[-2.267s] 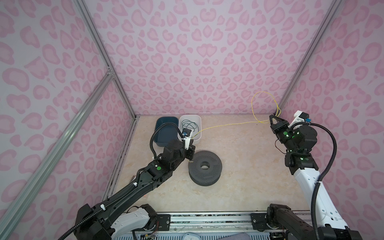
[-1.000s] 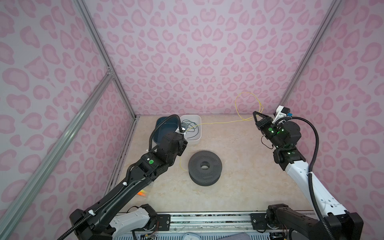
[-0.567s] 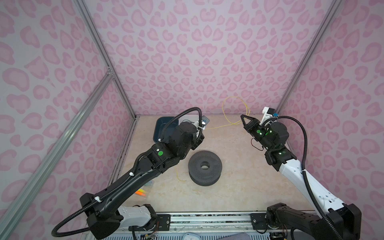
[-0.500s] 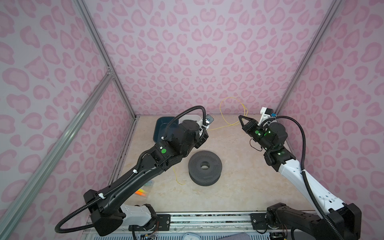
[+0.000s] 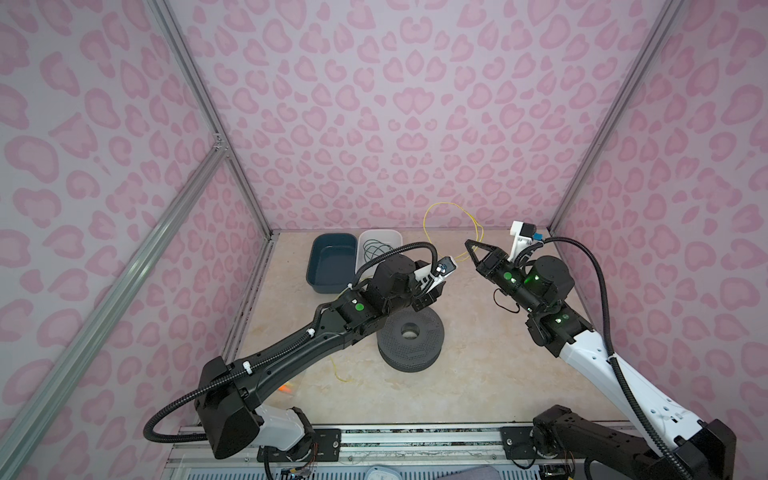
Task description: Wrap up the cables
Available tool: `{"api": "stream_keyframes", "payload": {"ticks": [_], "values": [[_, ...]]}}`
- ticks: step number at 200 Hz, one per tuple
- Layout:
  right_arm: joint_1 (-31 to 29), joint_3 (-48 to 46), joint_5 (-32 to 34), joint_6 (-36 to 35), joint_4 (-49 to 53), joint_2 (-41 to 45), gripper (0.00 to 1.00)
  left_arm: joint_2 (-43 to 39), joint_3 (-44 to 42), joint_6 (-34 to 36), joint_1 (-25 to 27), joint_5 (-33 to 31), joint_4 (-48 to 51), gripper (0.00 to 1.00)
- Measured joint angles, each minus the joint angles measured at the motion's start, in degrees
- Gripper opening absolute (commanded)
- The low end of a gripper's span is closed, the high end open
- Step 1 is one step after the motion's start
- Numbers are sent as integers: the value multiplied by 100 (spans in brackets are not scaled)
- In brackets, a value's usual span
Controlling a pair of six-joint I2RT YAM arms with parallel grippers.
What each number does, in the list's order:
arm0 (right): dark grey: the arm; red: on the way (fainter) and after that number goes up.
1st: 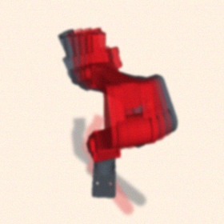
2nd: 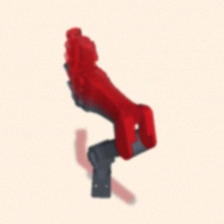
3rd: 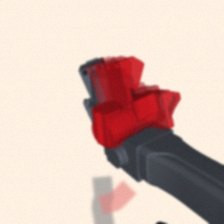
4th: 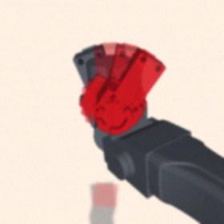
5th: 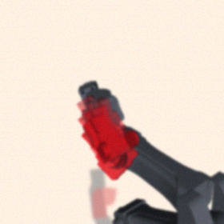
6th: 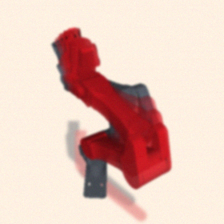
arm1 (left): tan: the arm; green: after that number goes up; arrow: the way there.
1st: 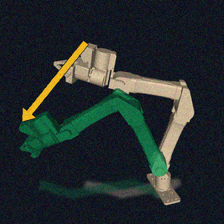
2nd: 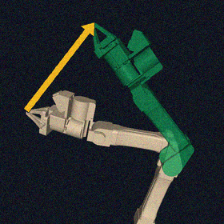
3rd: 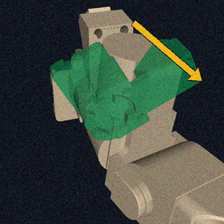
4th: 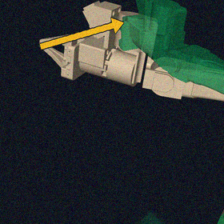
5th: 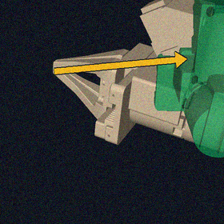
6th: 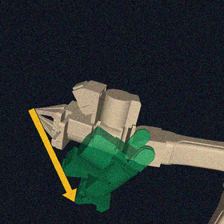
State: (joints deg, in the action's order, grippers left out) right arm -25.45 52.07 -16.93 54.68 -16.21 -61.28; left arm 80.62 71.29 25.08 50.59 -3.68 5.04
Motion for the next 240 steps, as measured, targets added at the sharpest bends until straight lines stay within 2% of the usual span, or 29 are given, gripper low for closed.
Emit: {"api": "stream_keyframes", "payload": {"ticks": [16, 34, 38, 52, 89, 93, 133, 240], "values": [[-17, -74, 13, 9, 24, 28, 0, -7, -151, 0, 0, -17, -225, 38], [-28, -131, 20, 22, 72, 48, 0, -7, -175, 0, 0, -46, -334, 37], [-31, -136, 22, 24, 85, 52, 0, -7, -175, 0, 0, -59, -363, 33], [-31, -146, 22, 24, 101, 76, 0, -35, -240, -2, 0, -85, -470, 31], [-31, -173, 28, 17, 125, 129, 0, -280, -367, -4, 17, -146, -511, 35], [-31, -173, 28, 17, 136, 133, 0, -319, -367, -4, 22, -162, -511, 40], [-33, -173, 35, -46, 247, 168, 0, -850, -555, -15, 42, -280, -586, 49], [-136, -83, 42, -120, 417, 192, 0, -323, -483, 87, 151, -319, -435, 42]]}}
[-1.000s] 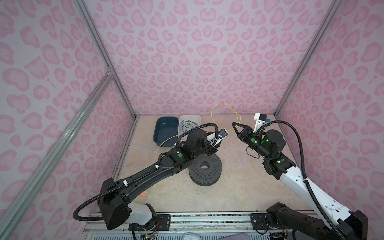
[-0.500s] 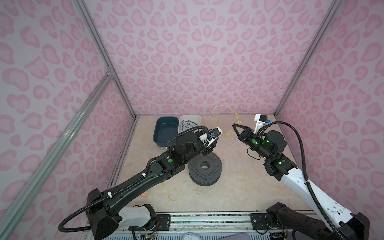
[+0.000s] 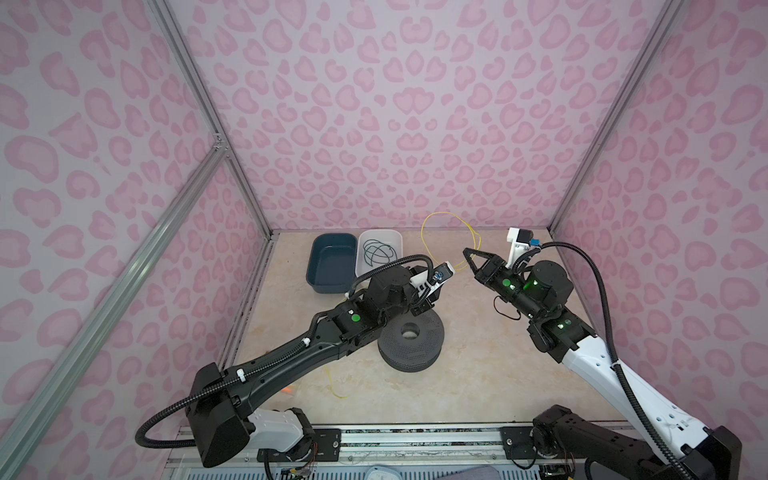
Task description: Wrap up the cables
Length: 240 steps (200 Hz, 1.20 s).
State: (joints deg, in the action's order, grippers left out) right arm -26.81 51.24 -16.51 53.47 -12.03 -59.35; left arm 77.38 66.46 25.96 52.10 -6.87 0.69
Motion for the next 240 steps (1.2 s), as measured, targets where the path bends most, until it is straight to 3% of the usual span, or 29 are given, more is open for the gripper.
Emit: {"api": "stream_keyframes", "payload": {"ticks": [29, 35, 86, 156, 189, 216, 240], "values": [[-9, 0, -2, -9, -2, -7, 0, 7, -9, 0, 4, -107, -96, 37], [-9, 0, -2, -9, -2, -11, 0, 7, -20, 0, 4, -133, -107, 33], [-17, 0, -24, 17, -7, -31, 0, 39, -125, 63, 11, -256, -168, 27], [-28, 4, -50, 37, -17, -83, 0, 76, -151, 146, 35, -339, -153, 4], [-46, 61, -131, 50, -7, -160, 0, 72, -229, 160, 59, -393, -151, 4], [-46, 61, -179, 142, -7, -179, 36, 63, -297, 140, 81, -404, -142, 4], [-11, 72, -223, 125, 2, -111, 49, 59, -321, 37, 85, -378, -28, 4]]}}
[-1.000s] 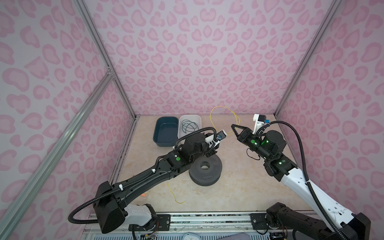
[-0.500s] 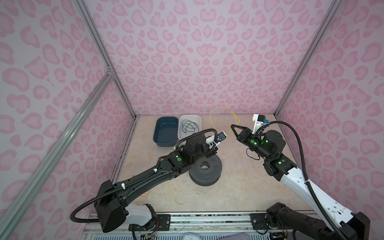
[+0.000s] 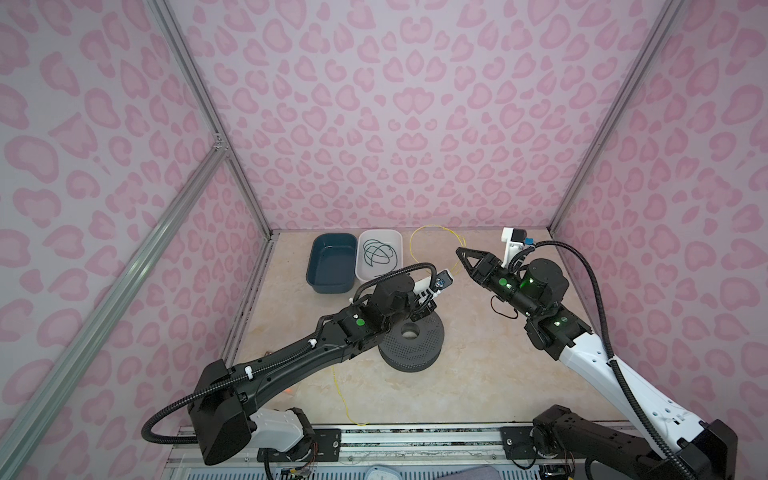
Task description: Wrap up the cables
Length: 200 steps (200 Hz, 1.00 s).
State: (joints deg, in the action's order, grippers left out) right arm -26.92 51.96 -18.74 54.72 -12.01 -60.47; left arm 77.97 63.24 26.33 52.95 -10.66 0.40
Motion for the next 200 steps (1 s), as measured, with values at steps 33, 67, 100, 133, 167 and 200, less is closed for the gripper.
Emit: {"api": "stream_keyframes", "payload": {"ticks": [33, 67, 100, 133, 167, 200], "values": [[140, 155, -31, -184, 278, 304, 49, 0, -22, -229, 0, 44, 42, 4], [280, 317, 138, -529, 776, 531, 38, -28, -83, -409, 0, 129, 101, 4], [330, 577, 190, -839, 1226, 415, 34, -59, -85, -514, 0, 146, 125, 4], [304, 791, 22, -1005, 1412, 136, 31, -59, -85, -529, 0, 146, 136, 4], [271, 914, -192, -1064, 1488, -160, 21, -59, -83, -529, 4, 149, 140, 4], [216, 981, -387, -1073, 1484, -365, 5, -59, -83, -529, 4, 149, 142, 4]]}}
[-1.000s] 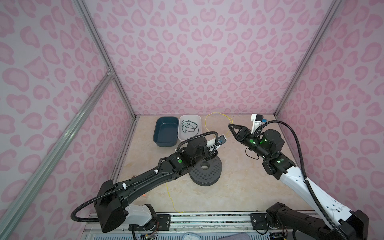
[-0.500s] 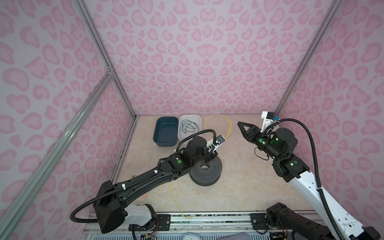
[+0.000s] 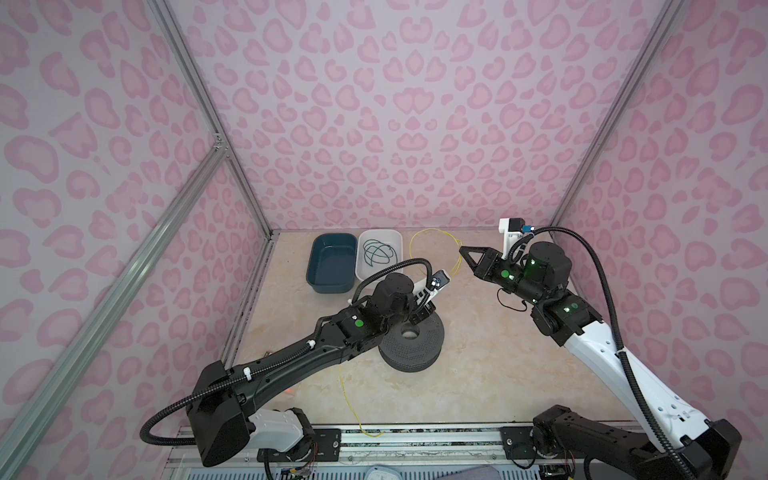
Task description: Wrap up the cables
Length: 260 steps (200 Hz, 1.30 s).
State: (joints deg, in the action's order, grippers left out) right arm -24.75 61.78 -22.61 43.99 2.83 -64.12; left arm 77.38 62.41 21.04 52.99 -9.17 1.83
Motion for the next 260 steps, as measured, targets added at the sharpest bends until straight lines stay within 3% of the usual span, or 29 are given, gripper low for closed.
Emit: {"api": "stream_keyframes", "payload": {"ticks": [11, 120, 162, 260], "values": [[-24, 7, -24, 0, -4, -26, 0, 0, 0, 0, 0, -2, 11, 4], [-151, 68, -74, -125, -24, 122, 0, 247, 44, 0, 2, -111, 136, 4], [-136, 251, 188, -103, -319, 31, 0, 389, 107, 2, 94, -291, 321, 4], [538, 1224, 535, 319, -1117, -953, 0, 455, 105, 302, 656, -605, 1143, 4]]}}
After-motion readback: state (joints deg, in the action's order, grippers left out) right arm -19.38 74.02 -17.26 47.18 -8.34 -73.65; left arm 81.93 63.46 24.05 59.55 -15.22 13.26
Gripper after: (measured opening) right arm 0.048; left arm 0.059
